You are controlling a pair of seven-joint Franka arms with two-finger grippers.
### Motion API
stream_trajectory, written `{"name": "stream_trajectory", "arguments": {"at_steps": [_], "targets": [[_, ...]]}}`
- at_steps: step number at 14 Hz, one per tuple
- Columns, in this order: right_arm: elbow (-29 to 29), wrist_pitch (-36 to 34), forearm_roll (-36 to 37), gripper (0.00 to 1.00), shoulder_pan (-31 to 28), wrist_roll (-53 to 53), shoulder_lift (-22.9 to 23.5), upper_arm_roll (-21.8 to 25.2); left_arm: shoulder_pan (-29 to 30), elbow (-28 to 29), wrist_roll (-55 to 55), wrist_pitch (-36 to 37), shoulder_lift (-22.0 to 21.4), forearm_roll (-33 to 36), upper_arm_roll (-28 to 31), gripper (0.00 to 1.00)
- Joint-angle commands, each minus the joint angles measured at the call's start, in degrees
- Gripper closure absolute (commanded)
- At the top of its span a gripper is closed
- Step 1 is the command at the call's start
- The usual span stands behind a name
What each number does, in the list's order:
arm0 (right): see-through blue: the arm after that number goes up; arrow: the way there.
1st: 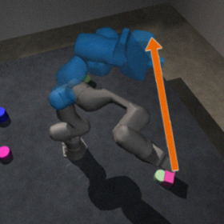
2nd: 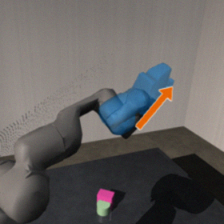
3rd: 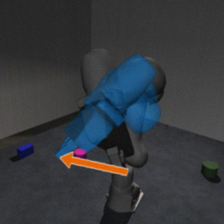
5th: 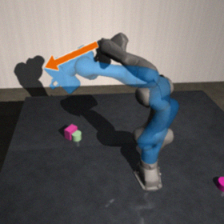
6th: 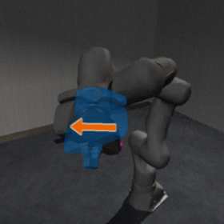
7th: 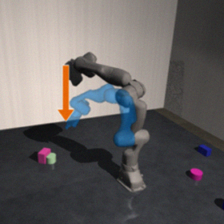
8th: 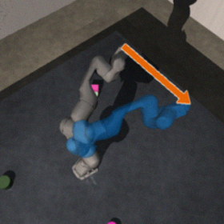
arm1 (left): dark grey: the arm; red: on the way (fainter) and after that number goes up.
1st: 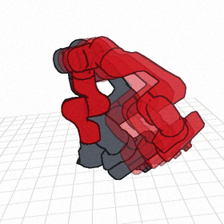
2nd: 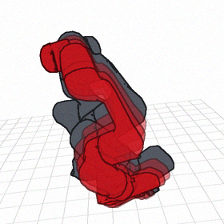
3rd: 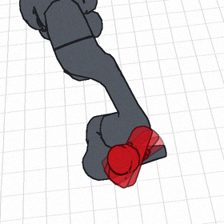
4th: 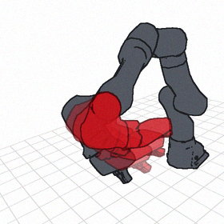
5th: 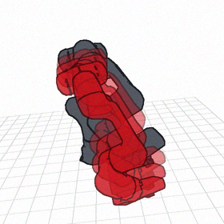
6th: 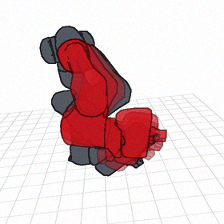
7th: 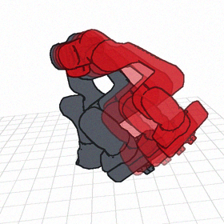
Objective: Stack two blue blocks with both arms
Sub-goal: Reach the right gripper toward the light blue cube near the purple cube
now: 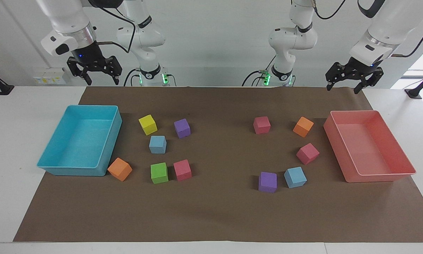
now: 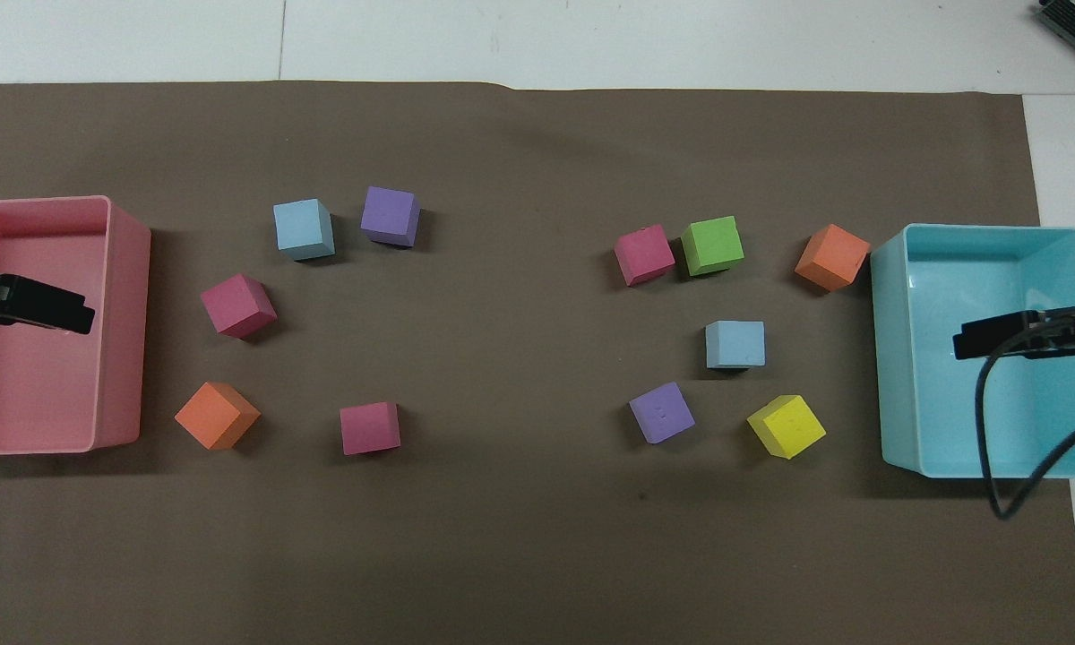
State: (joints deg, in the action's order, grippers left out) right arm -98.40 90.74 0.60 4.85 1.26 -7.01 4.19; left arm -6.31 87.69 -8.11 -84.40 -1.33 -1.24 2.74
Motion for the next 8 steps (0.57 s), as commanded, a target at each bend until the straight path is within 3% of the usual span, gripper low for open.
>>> {"name": "stream_trajectory", "arguments": {"at_steps": [1, 8], "targets": [[-4.5, 5.1, -0.9, 0.0, 2.0, 0.2, 0.2, -0.1, 0.9, -0.9, -0.5, 0.8, -0.1, -0.3, -0.5, 0.0], [-8.0, 17.0, -2.1, 0.0, 3.9, -0.8, 9.6, -0.1, 0.9, -0.9, -0.5, 0.8, -0.1, -0.3, -0.5, 0.0]]}}
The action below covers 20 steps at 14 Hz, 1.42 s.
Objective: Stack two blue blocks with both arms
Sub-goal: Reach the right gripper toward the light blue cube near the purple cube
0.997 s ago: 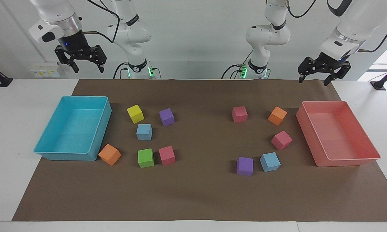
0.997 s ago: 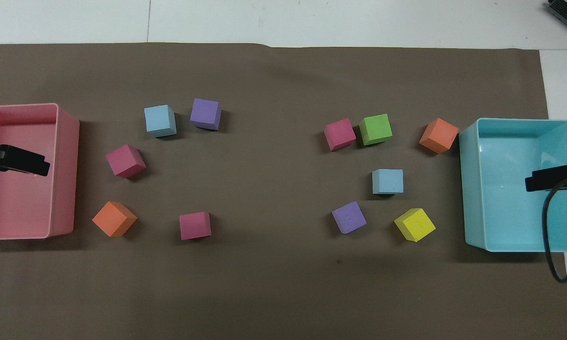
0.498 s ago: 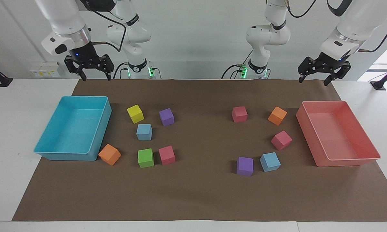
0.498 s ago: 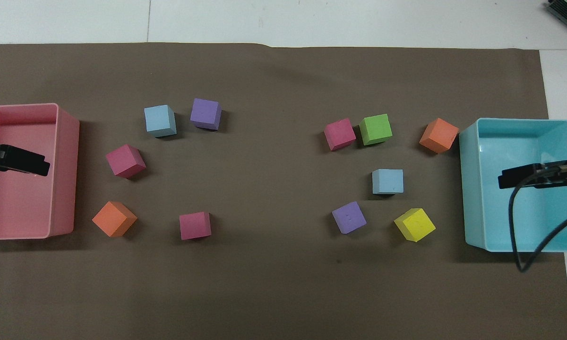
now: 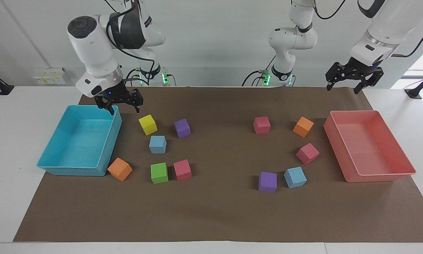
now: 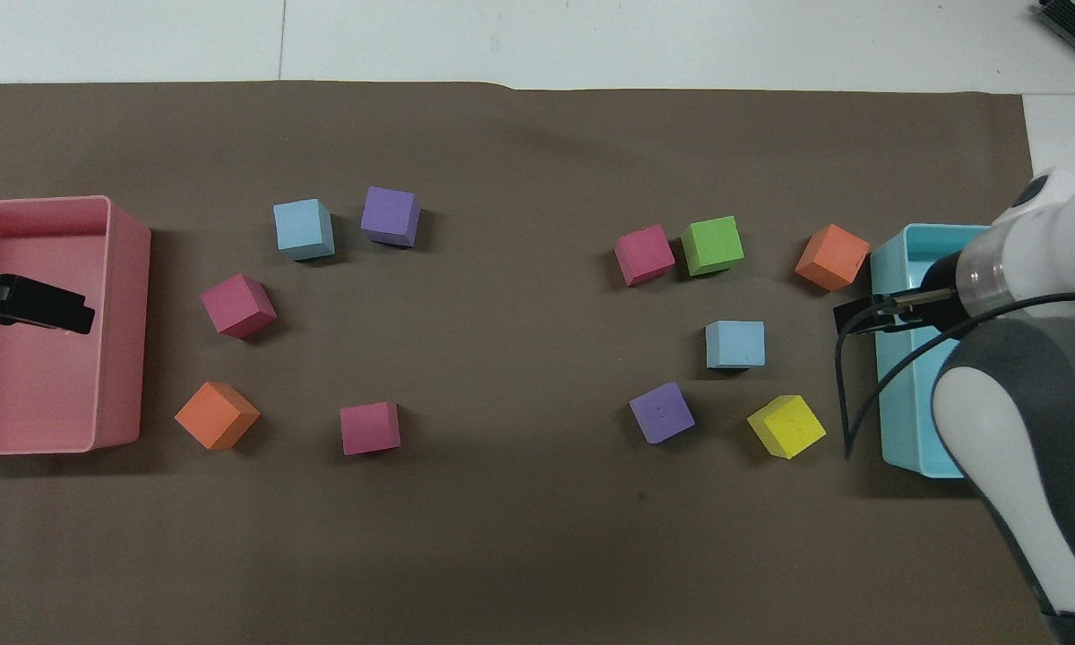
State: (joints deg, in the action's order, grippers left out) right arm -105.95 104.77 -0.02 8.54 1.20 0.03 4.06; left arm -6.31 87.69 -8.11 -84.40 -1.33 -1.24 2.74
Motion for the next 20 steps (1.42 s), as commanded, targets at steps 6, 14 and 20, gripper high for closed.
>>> {"name": "stream_trajectory", "arguments": {"at_steps": [6, 14, 20], "targets": [[-8.7, 13.9, -7.3, 0.0, 0.7, -8.5, 5.9, 0.0, 0.9, -0.9, -0.5, 0.8, -0.1, -0.3, -0.5, 0.0], [-15.9, 22.8, -9.3, 0.0, 4.3, -9.6, 7.1, 0.1, 0.9, -0.9, -0.5, 0.8, -0.1, -0.3, -0.5, 0.0], [-21.0, 29.8, -9.3, 0.0, 6.0, -9.1, 8.0, 0.0, 0.9, -0.9, -0.5, 0.8, -0.1, -0.3, -0.5, 0.0]]}}
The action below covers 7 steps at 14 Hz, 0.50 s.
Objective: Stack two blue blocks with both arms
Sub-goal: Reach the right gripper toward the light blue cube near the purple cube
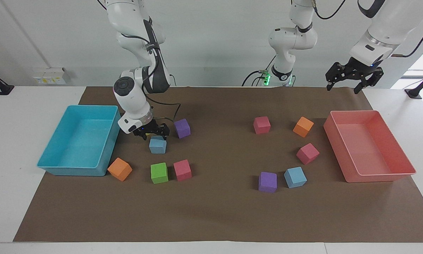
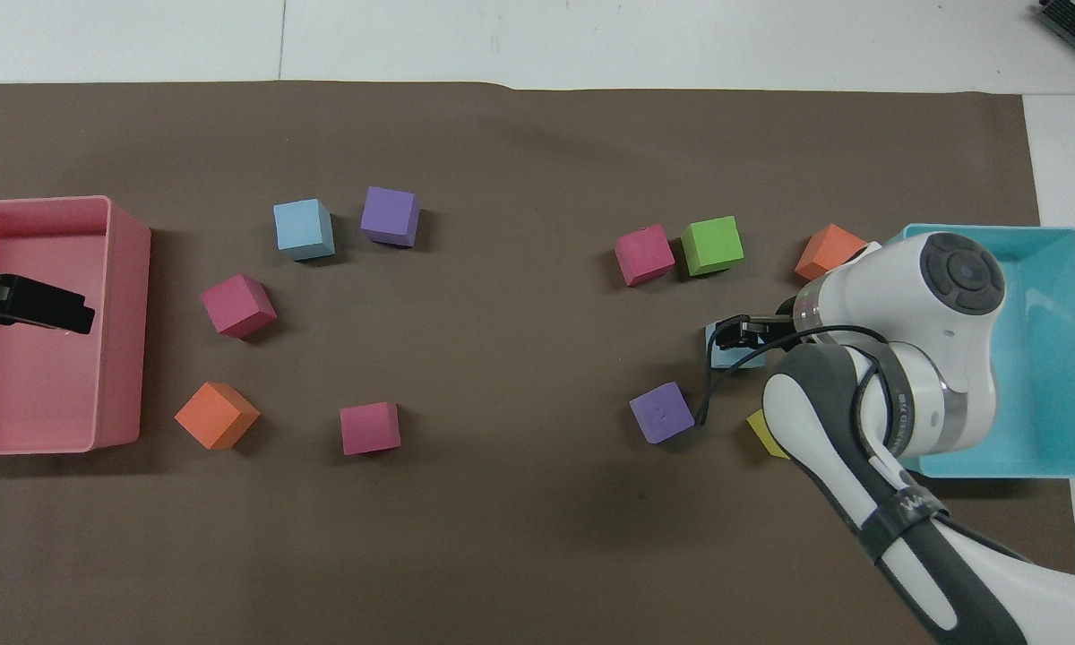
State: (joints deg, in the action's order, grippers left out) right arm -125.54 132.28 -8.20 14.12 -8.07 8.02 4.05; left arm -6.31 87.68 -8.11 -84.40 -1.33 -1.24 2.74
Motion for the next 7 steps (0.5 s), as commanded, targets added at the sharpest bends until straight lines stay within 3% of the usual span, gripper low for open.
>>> {"name": "stream_trajectory", "arguments": {"at_steps": [1, 7], "targets": [[-1.6, 3.1, -1.1, 0.0, 0.4, 0.3, 0.9, 0.0, 0.9, -0.9, -0.5, 0.8, -0.1, -0.3, -0.5, 0.0], [-2.2, 5.2, -1.1, 0.0, 0.4, 0.5, 2.6, 0.0, 0.9, -0.9, -0.5, 0.9, -0.1, -0.3, -0.5, 0.0]]}}
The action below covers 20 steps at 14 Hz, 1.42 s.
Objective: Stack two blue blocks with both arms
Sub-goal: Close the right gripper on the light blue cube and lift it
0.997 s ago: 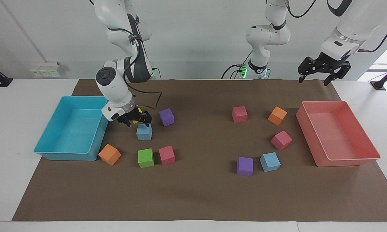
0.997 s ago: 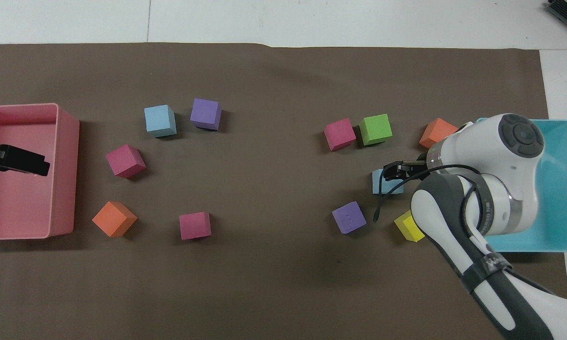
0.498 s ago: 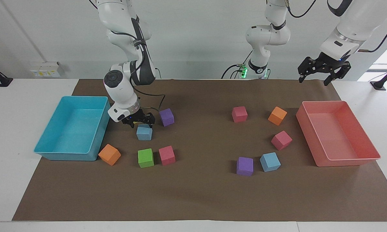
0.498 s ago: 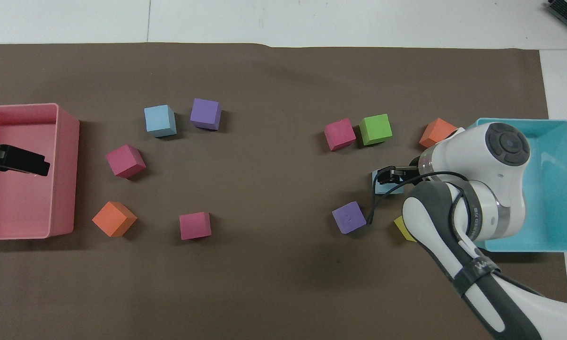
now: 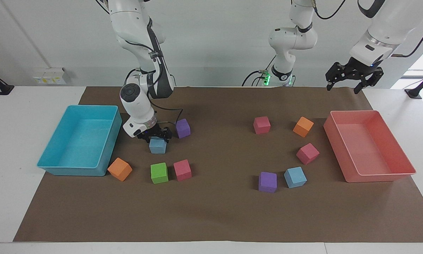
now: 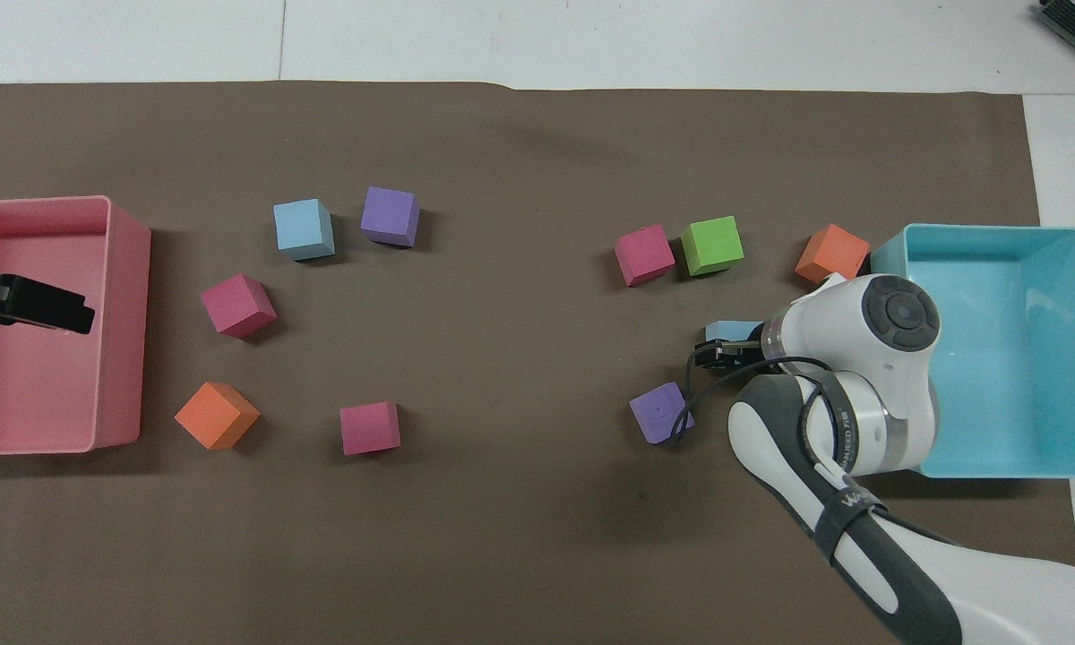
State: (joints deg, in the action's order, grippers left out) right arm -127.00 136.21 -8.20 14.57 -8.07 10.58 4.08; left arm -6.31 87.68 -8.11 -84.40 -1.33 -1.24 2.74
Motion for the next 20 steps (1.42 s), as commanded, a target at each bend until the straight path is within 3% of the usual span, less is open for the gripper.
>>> {"name": "stream_trajectory", "arguments": {"at_steps": [1, 3, 6, 9, 12, 17, 20], "targets": [[-0.7, 1.8, -1.1, 0.0, -0.1, 0.4, 0.5, 0.0, 0.9, -0.9, -0.5, 0.8, -0.1, -0.3, -0.5, 0.0], [-0.7, 2.2, -1.1, 0.0, -0.1, 0.4, 0.6, 0.0, 0.9, -0.9, -0.5, 0.8, -0.1, -0.3, -0.5, 0.0], [-0.7, 2.2, -1.1, 0.62, 0.0, 0.4, 0.6, 0.0, 0.9, -0.9, -0.5, 0.8, -0.1, -0.3, -0.5, 0.0], [0.1, 2.0, -1.0, 1.0, 0.0, 1.6, 0.9, 0.1, 0.9, -0.9, -0.5, 0.8, -0.1, -0.3, -0.5, 0.0], [1.6, 0.8, -1.0, 1.0, -0.6, 8.1, 0.0, 0.1, 0.9, -0.9, -0.5, 0.9, -0.1, -0.3, -0.5, 0.0], [6.3, -9.0, -0.2, 1.0, -1.0, 11.3, -4.6, 0.6, 0.9, -0.9, -0.5, 0.8, -0.1, -0.3, -0.5, 0.0], [13.5, -18.5, 0.0, 1.0, -0.9, 10.7, -5.0, 0.5, 0.9, -0.9, -0.5, 0.8, -0.1, -0.3, -0.5, 0.0]]}}
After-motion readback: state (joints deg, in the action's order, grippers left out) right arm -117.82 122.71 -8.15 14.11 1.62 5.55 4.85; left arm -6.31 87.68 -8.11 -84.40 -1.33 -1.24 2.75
